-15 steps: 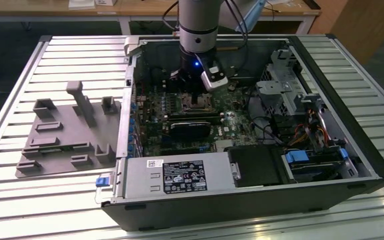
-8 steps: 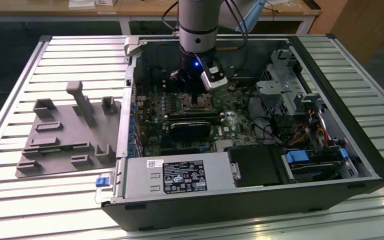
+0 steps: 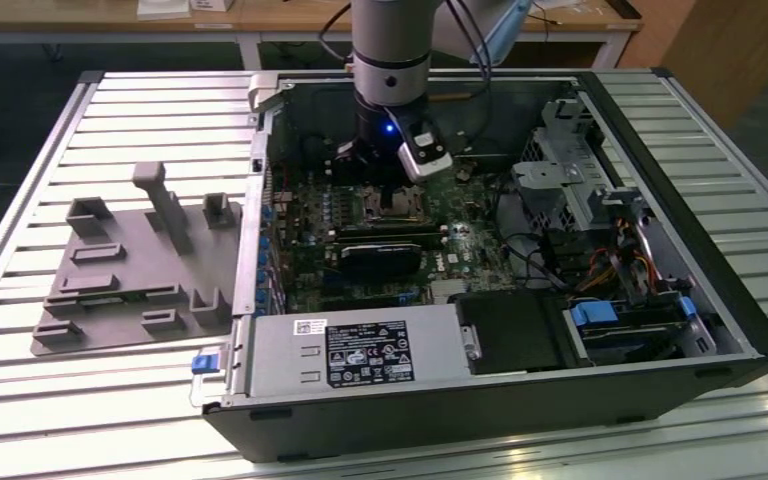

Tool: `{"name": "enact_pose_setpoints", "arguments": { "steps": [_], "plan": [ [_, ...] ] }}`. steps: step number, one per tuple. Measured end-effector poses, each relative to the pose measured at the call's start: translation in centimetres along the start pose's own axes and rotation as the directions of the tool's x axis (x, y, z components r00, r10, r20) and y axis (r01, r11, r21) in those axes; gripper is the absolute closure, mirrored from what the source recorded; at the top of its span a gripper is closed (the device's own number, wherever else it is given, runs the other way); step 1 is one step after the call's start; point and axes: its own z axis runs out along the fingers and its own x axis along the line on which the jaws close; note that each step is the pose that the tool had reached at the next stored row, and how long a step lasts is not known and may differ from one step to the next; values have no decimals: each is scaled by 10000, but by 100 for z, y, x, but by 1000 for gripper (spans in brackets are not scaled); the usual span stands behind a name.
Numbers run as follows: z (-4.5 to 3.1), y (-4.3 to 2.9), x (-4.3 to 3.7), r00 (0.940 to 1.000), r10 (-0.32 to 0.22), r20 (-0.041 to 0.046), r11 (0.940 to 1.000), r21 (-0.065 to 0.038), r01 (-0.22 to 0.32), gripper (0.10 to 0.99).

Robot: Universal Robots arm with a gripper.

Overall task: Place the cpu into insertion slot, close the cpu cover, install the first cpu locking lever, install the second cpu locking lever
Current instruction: 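Close the cpu cover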

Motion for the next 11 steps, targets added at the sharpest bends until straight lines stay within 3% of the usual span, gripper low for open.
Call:
{"name": "enact_pose_setpoints", "arguments": {
  "steps": [6, 8, 11],
  "plan": [
    [0, -14, 101, 9998, -54, 170, 10000, -25, 55, 984],
    [3, -18, 135, 9998, -63, 193, 10000, -36, 64, 984],
    [15, -20, 146, 9995, -251, 184, 9996, -133, 253, 984]
  ]
}}
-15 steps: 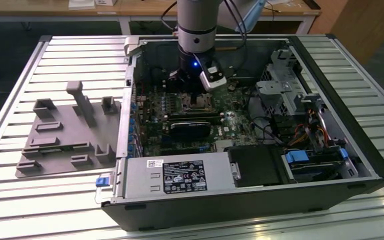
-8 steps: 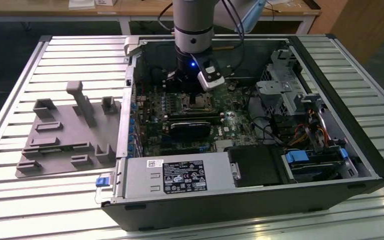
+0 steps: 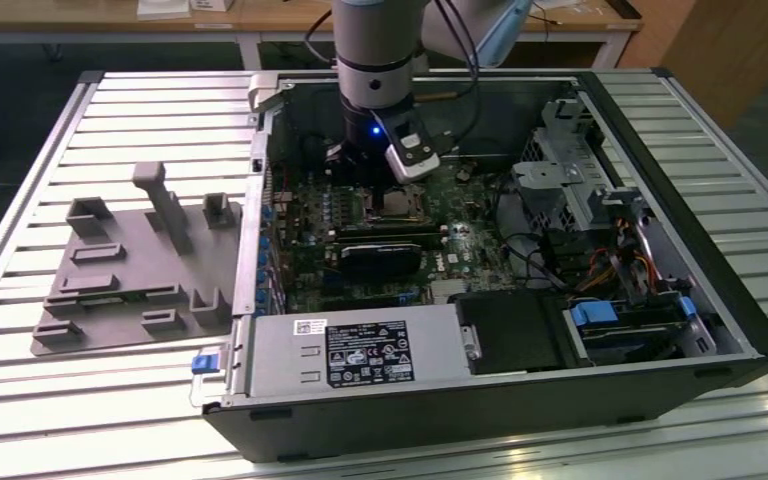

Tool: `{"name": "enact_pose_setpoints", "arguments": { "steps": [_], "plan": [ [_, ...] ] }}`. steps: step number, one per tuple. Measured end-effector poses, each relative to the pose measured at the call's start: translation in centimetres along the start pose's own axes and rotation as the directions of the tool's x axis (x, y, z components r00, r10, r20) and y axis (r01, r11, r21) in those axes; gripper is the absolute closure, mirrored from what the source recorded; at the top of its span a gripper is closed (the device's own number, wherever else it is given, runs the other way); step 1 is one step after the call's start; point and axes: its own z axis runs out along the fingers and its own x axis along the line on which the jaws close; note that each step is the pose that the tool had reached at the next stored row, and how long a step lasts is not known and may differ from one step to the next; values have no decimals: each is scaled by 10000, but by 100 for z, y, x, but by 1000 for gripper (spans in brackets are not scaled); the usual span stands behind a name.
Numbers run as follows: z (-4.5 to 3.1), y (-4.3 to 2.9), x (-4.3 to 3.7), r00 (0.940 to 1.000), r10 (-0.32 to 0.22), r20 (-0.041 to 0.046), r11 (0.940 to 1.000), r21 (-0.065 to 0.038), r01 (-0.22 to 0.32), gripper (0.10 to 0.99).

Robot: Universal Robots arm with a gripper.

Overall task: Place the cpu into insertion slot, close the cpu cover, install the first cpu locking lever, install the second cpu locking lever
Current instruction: 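Close the cpu cover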

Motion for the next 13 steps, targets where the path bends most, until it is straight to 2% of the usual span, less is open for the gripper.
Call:
{"name": "enact_pose_setpoints", "arguments": {
  "steps": [3, 8, 13],
  "plan": [
    [9, -2, 14, 9997, -263, -13, 9996, -48, 263, 984],
    [24, -8, 71, 9992, -387, -16, 9992, -96, 387, 984],
    [44, -7, 75, 9992, -391, -20, 9992, -123, 391, 984]
  ]
}}
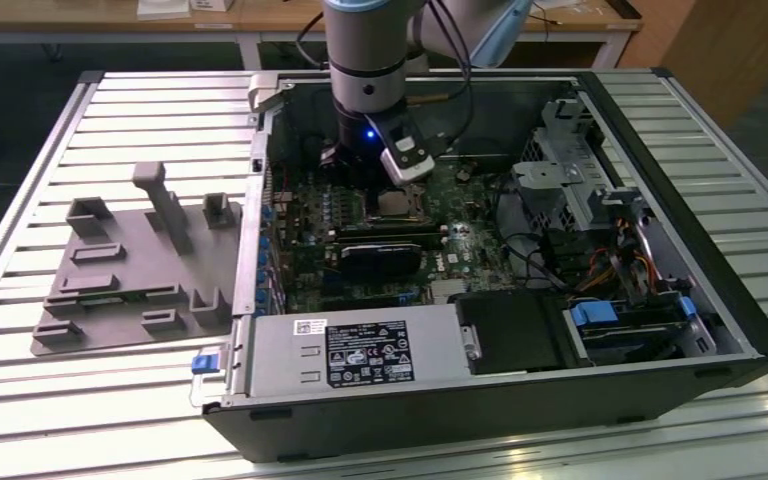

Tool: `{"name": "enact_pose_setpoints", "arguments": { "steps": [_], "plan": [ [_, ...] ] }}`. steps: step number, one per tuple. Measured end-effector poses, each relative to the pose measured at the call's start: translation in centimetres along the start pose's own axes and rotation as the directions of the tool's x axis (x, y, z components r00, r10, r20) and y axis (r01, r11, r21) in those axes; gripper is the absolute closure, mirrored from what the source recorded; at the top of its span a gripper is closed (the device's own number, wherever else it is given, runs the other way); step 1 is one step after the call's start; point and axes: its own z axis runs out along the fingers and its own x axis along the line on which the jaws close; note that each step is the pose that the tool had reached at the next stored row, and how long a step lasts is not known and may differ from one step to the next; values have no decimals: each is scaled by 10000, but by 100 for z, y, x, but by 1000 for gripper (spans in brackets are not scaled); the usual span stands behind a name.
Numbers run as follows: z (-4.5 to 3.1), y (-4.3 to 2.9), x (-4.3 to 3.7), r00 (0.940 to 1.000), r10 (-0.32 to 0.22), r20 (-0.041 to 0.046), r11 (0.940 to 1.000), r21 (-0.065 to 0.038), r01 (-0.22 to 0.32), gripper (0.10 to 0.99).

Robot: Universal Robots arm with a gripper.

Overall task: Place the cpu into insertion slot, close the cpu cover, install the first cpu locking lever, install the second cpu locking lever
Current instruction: 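Close the cpu cover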

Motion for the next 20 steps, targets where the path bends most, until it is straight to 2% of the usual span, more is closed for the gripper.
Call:
{"name": "enact_pose_setpoints", "arguments": {
  "steps": [9, 20],
  "plan": [
    [49, 26, 5, 10000, 2, -3, 10000, -36, -2, 984],
    [56, 40, -17, 10000, 3, -2, 10000, -36, -3, 984]
  ]
}}
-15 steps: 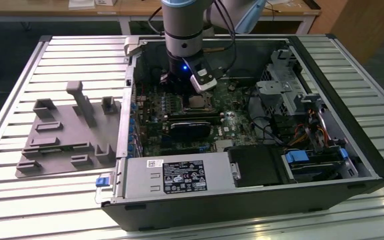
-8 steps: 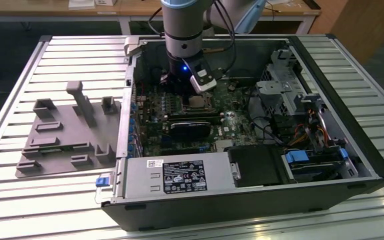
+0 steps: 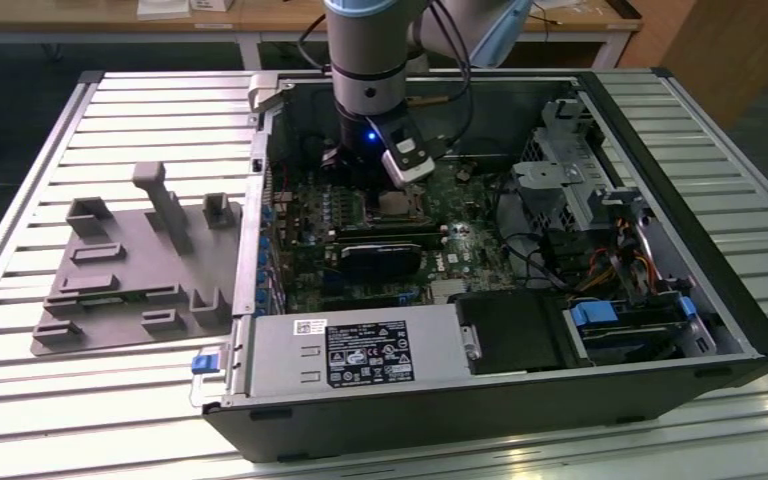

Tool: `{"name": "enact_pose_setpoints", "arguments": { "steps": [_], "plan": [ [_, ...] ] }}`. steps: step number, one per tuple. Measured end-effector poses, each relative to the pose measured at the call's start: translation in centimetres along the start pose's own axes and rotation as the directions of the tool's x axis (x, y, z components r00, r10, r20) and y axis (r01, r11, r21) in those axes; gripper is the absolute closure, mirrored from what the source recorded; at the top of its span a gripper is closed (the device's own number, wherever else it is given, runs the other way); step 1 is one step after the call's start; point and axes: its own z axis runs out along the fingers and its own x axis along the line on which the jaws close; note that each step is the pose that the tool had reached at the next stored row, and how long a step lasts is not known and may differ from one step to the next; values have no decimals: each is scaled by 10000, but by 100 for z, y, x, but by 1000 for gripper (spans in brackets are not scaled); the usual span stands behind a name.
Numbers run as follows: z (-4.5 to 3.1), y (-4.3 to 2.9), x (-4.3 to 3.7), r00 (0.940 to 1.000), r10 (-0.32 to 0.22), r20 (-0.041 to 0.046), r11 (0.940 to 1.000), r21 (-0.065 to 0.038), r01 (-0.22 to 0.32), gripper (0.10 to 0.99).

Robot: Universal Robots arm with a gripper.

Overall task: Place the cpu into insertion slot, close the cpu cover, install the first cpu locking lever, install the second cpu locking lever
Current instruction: 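Close the cpu cover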

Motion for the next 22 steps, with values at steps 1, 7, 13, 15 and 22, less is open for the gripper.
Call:
{"name": "enact_pose_setpoints", "arguments": {
  "steps": [1, 7, 13, 15, 22],
  "plan": [
    [1, 3, -2, 10000, 1, 0, 10000, -1, -1, 984],
    [2, 13, -24, 10000, 0, 0, 10000, 0, 0, 984],
    [-15, 14, -25, 10000, 0, -1, 10000, 1, 0, 984],
    [-36, 15, -26, 10000, 0, 0, 10000, 1, 0, 984],
    [-86, 18, -29, 10000, 0, 1, 10000, 0, 0, 984]
  ]
}}
